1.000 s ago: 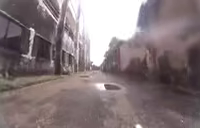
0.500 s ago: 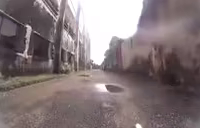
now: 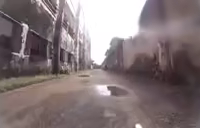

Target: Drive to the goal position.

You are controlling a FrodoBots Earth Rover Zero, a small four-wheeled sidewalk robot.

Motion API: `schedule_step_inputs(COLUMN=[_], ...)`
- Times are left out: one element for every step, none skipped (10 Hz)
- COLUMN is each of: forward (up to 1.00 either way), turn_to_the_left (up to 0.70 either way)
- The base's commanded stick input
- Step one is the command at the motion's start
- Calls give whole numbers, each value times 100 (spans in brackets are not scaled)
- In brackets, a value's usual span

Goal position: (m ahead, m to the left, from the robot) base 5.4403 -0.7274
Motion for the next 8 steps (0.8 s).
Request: schedule_step_inputs(forward=[70,70,70,70,70,70,70,70], turn_to_the_left=[0,0,0,0,0,0,0,0])
